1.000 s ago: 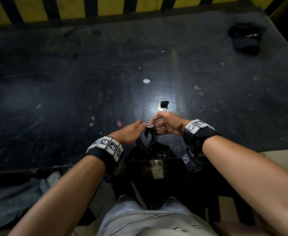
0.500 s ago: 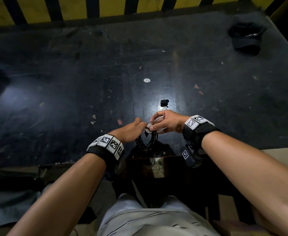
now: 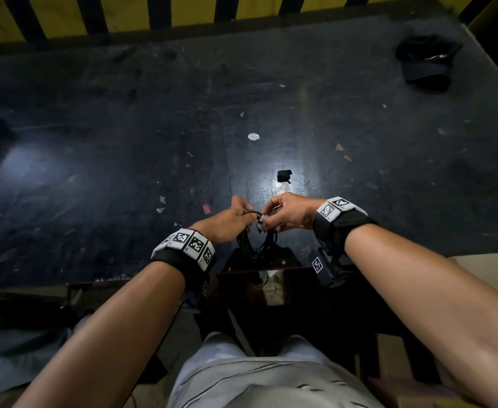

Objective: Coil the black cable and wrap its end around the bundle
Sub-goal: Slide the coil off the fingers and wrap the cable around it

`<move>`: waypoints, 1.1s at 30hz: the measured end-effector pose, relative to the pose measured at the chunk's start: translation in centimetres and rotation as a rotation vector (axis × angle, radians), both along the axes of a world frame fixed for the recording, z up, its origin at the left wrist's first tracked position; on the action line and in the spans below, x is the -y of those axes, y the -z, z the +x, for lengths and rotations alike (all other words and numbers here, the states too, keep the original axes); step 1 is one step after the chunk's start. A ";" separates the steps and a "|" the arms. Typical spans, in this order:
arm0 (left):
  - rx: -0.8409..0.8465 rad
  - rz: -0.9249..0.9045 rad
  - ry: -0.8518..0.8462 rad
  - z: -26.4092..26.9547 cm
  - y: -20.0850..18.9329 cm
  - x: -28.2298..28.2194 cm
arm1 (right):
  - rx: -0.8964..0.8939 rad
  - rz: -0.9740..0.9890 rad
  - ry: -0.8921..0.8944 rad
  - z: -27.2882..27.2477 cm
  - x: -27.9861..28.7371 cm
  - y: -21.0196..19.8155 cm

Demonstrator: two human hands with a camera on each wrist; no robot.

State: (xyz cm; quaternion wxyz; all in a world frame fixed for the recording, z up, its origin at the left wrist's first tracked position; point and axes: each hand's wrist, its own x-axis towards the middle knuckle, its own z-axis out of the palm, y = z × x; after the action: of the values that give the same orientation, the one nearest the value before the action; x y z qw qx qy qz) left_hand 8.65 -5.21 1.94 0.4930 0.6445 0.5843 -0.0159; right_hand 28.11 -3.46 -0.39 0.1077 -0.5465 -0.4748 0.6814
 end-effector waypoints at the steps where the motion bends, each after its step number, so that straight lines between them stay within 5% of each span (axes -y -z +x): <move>1: 0.003 0.021 0.007 -0.2 0.2 -0.1 | 0.010 -0.001 -0.011 0.1 0.0 0.1; 12: -0.013 0.097 0.063 -0.1 4.8 -4.1 | 0.357 0.291 -0.037 1.0 0.2 1.0; 20: 0.105 0.029 0.111 3.2 2.7 -5.3 | 0.562 0.431 0.034 3.5 -0.8 1.8; 26: -0.020 0.305 0.102 6.5 3.5 -7.7 | 0.592 0.505 0.224 4.6 -2.0 2.2; 33: 0.066 0.101 0.151 8.4 5.7 -10.1 | 0.648 0.456 0.322 6.9 -3.9 2.9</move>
State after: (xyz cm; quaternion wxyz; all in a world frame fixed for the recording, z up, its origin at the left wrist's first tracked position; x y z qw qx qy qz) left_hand 17.05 4.93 -3.71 0.4762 0.7111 0.5173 -0.0022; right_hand 35.00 0.44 -3.28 0.1758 -0.7618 -0.5312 0.3264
